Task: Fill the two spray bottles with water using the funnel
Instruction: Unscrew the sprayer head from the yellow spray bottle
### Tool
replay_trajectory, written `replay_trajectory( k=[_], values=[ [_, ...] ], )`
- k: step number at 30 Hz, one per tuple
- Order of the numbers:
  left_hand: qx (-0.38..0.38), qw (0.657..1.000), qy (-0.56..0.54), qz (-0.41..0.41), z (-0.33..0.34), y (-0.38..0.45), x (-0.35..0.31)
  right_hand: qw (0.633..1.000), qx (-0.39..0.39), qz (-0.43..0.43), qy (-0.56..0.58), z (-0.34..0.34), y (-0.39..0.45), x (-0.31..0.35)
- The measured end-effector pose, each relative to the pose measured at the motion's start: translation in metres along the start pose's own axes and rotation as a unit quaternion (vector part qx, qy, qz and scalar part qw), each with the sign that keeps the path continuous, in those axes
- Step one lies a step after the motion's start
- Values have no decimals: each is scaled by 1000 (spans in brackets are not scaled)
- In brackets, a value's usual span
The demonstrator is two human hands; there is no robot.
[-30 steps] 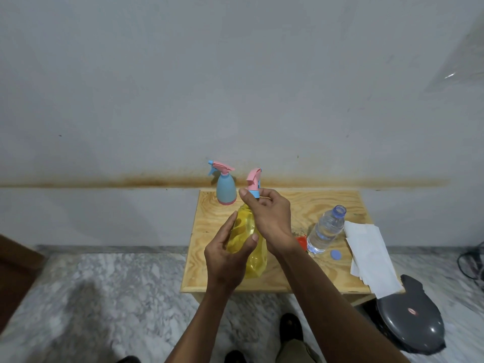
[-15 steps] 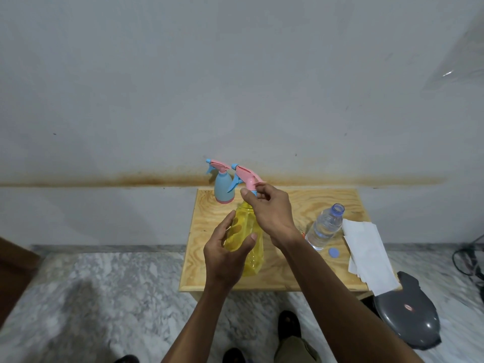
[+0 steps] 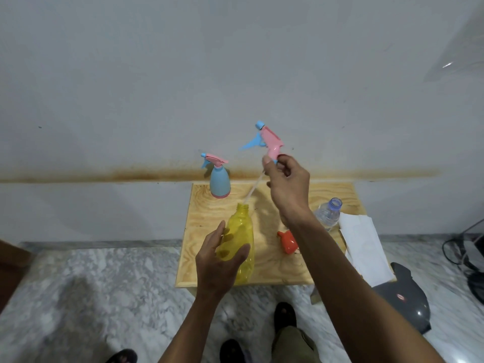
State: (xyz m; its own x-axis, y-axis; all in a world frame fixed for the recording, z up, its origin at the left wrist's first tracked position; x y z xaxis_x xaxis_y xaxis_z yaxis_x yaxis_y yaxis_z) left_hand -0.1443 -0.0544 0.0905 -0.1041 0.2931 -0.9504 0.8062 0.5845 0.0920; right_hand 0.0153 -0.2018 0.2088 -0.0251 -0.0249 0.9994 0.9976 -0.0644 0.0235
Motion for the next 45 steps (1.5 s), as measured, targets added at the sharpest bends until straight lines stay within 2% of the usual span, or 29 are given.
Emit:
replay_trajectory(
  k=[5, 10, 17, 25, 30, 35, 41, 45],
  values=[
    [-15, 997, 36, -64, -8, 3, 35, 997, -66, -22, 31, -31, 23, 7],
    [-36, 995, 34, -88, -4, 21, 47, 994, -85, 26, -69, -51, 37, -53],
    [-43, 989, -2, -143, 17, 48, 71, 959, -21, 142, -246, -49, 28, -163],
    [-25, 990, 40, -134, 42, 63, 97, 911, 62, 165, -373, -36, 26, -256],
    [-2, 991, 56, -120, 55, 64, 113, 893, 93, 173, -405, -23, 31, -281],
    [-3, 991, 44, -128, 61, 62, 120, 893, 81, 189, -399, -19, 30, -290],
    [20, 993, 66, -90, 65, 59, 112, 885, 80, 200, -413, -21, 29, -298],
    [28, 993, 74, -84, 65, 54, 113, 888, 104, 167, -417, -16, 26, -294]
  ],
)
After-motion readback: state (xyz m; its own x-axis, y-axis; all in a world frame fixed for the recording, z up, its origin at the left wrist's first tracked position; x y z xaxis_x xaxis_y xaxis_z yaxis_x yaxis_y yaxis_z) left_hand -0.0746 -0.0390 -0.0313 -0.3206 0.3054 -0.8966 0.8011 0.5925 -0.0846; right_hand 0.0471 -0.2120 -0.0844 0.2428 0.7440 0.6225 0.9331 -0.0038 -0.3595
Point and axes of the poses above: each hand's wrist, its own y-axis towards the middle knuckle, its own z-axis out of the palm, x = y × z, the point moved 8 cm from there along y, towards the middle knuckle, and after that the axes turned 3 degrees about -x, right-handed, at the moved point
